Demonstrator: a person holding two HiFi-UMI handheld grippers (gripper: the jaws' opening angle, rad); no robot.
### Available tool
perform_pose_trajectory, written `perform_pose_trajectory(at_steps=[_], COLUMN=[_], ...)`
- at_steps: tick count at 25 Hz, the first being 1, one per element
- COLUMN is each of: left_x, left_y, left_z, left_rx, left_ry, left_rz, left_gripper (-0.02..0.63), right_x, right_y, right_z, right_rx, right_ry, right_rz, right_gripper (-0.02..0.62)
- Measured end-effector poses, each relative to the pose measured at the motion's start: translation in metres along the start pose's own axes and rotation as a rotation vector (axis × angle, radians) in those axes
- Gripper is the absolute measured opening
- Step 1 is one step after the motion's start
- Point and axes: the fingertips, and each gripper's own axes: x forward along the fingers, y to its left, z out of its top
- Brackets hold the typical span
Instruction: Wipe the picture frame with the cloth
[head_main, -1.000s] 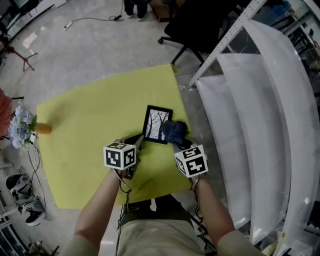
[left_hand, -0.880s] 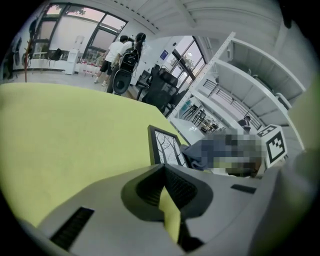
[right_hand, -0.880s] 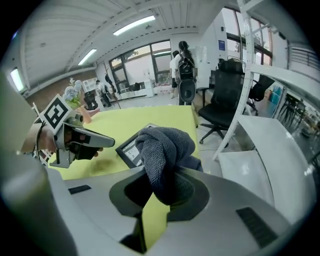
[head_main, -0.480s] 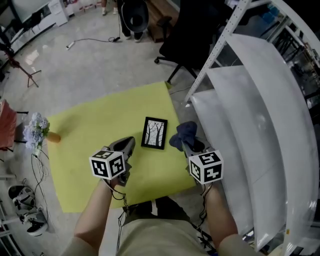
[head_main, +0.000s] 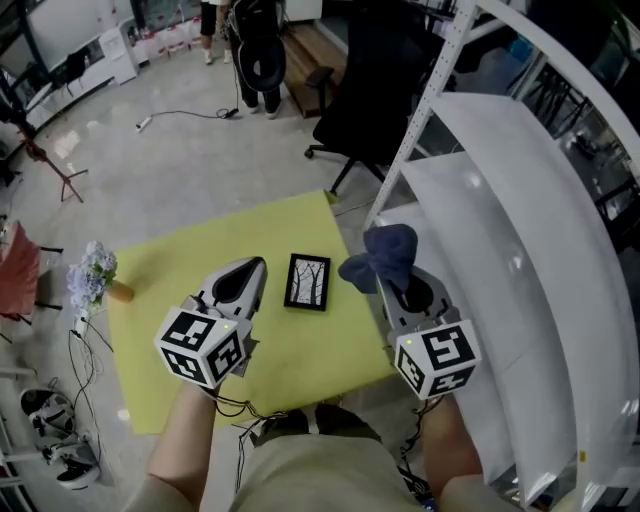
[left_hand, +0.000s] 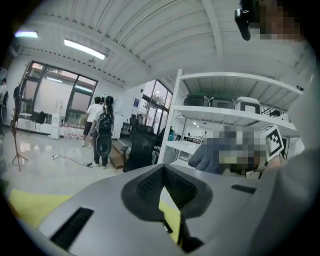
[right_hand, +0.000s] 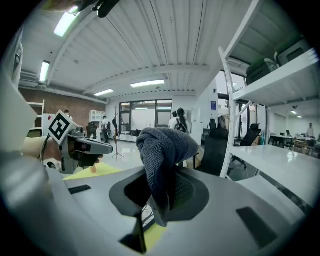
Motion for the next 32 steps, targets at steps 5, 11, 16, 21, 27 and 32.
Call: perform_pose_trajectory(at_steps=[5, 11, 16, 21, 27, 32], left_x=[-0.036, -0.069, -0.087, -0.103, -0.104, -0.101], left_y=[-0.021, -0.045, -0.058, -0.061, -0.066, -0.072], left_z=[0.056, 0.088, 0.097, 0.09, 0.071, 0.059], left_rx=[0.157, 0.249, 0.299, 0.33, 0.334, 0.315], left_ry=[-0.098, -0.177, -0.208, -0.213, -0.172, -0.149], left_rz=[0.049, 0.068, 0.093, 0.121, 0.144, 0.131], left_gripper=[0.006, 0.008, 0.008, 0.006, 0.008, 0.008], right_x=[-0.033, -0.066, -0.086, -0.094, -0.093, -0.093], right_y=[0.011, 0.028, 0.038, 0.054, 0.062, 0.06], right_z=[0.051, 0.085, 0.092, 0.082, 0.066, 0.062], right_rx=[-0.058, -0.094, -0.093, -0.099, -0.062, -0.045], right_ry=[-0.116, -0.215, -0.249, -0.235, -0.197, -0.189], right_rz=[0.003, 0.015, 0.032, 0.065, 0.12, 0.134], right_gripper=[0.06, 0.061, 0.061, 0.06, 0.06, 0.06])
